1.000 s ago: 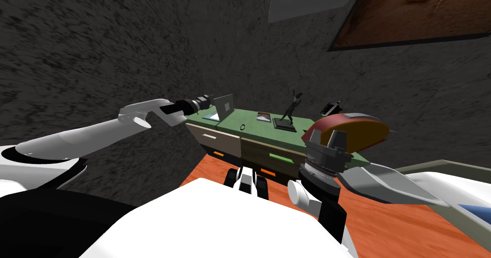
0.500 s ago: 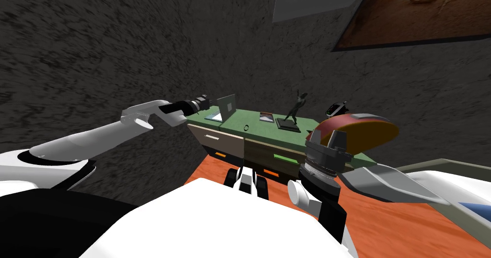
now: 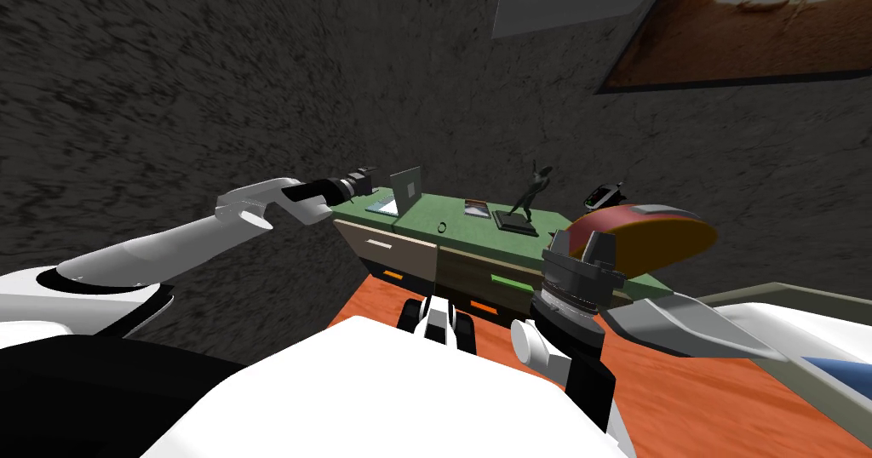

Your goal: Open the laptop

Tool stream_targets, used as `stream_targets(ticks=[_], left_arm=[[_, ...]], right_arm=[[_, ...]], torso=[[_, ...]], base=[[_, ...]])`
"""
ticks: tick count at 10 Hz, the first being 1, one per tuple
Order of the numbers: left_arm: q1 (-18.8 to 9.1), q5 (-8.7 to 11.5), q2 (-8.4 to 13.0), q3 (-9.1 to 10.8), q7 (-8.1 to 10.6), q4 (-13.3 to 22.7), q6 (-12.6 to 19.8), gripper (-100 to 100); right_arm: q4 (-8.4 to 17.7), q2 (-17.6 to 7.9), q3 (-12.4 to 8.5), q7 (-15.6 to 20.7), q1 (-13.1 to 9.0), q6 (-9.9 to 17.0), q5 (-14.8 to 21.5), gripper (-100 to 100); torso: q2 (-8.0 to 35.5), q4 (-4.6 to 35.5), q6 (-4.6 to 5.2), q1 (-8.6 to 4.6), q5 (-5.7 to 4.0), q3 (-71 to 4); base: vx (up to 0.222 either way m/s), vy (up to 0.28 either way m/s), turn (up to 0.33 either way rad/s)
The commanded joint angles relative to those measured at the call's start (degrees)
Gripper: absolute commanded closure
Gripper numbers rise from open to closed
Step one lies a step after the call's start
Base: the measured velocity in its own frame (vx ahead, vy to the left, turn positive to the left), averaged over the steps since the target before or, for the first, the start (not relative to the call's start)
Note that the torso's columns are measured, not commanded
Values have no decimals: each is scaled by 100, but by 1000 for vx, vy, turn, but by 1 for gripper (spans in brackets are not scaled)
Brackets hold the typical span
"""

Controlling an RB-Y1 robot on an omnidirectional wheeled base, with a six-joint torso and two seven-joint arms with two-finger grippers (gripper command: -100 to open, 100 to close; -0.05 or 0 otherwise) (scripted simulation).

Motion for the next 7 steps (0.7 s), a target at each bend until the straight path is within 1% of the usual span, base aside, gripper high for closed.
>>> stream_targets(ticks=[1,4,5,6,7], left_arm=[[104,-271,192,31,-258,-109,38,-100],[207,-575,406,54,-533,-219,79,-100],[190,-512,366,55,-468,-205,76,-100],[194,-522,372,57,-488,-209,78,-100],[193,-521,372,57,-486,-209,78,100]], right_arm=[[0,0,0,0,0,0,0,0],[0,0,0,0,0,0,0,0],[0,0,0,0,0,0,0,0],[0,-1,-1,0,0,0,0,0],[0,-1,-1,0,0,0,0,0]], torso=[[-2,-1,-1,23,7,-1],[4,1,-2,61,21,2],[1,0,-2,54,19,1],[-2,-1,-2,63,20,-1],[-4,-2,-2,66,22,-2]], base=[[0,-126,-1],[-9,-96,1],[-2,-45,3],[-1,-9,0],[0,0,0]])
